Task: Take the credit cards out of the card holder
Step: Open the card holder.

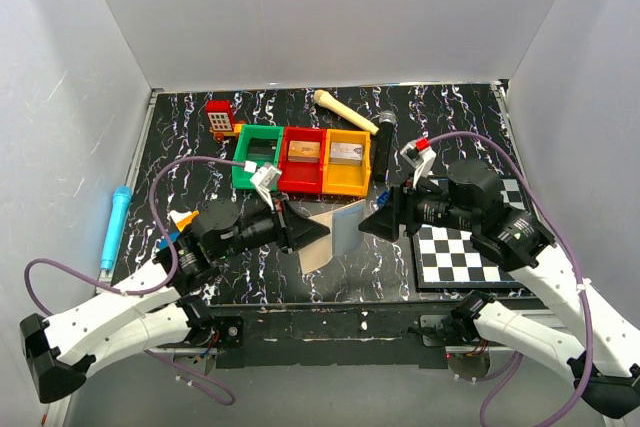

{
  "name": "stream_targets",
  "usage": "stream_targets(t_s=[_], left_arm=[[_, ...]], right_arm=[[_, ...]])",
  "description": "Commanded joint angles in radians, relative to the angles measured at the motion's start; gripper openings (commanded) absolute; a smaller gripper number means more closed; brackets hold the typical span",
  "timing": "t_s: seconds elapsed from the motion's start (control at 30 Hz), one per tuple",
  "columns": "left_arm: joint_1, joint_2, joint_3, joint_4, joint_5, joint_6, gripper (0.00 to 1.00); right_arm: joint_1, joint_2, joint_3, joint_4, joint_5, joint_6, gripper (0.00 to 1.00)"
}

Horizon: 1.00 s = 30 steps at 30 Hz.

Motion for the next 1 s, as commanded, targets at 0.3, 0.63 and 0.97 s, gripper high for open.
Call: stream_targets(t_s=[0.3, 0.63, 0.97], left_arm=[[0.068, -0.067, 0.056, 0.206, 0.37, 0.048, 0.0], [0.111, -0.035, 0.085, 0.266, 0.513, 0.007, 0.0], [0.111, -0.022, 0.09, 0.293, 0.535, -0.005, 0.0]], right_arm=[[-0.07, -0.138, -0.053, 0.299, -0.364, -0.015, 0.7], [-0.136, -0.191, -0.057, 0.293, -0.381, -0.026, 0.72], [-0.149, -0.199, -0.053, 0.276, -0.384, -0.036, 0.7]])
